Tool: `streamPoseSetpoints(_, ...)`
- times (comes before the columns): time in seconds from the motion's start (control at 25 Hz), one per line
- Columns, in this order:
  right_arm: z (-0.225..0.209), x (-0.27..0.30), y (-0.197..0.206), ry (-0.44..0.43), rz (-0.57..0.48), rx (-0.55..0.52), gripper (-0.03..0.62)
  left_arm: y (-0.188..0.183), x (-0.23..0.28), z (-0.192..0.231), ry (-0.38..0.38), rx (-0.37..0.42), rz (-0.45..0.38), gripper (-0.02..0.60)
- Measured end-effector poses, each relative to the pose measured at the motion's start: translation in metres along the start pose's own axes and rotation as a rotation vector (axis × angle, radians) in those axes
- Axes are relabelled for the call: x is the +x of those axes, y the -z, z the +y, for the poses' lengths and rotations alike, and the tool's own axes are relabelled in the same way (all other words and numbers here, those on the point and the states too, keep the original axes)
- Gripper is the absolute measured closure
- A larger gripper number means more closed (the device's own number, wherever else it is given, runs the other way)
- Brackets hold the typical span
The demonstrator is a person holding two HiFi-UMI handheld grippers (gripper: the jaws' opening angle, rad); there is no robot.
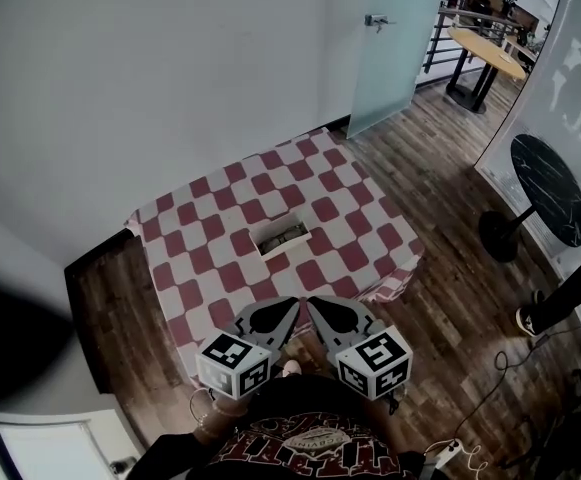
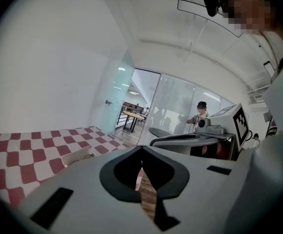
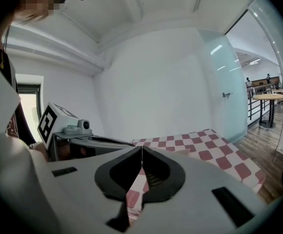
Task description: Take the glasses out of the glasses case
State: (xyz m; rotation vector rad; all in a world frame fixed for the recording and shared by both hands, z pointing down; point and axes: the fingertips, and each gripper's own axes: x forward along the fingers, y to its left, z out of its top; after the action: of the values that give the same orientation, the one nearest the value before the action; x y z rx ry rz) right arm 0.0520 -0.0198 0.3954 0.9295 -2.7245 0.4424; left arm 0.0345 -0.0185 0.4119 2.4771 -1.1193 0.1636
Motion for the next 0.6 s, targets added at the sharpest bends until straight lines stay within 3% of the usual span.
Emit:
streamPoseSetpoints(0.28, -0.003, 0.011, -0.002, -0.017, 0.015, -0.011, 0.576, -0.002, -0.003, 0.014, -0.035, -0.025, -0.021, 0.574)
streamPoseSetpoints(0.6, -0.017, 0.027, -0.008, -0.106, 0.051, -0.042, 0.576, -0.007, 0.005, 0.027, -0.118, -0.06, -0.037, 0.574)
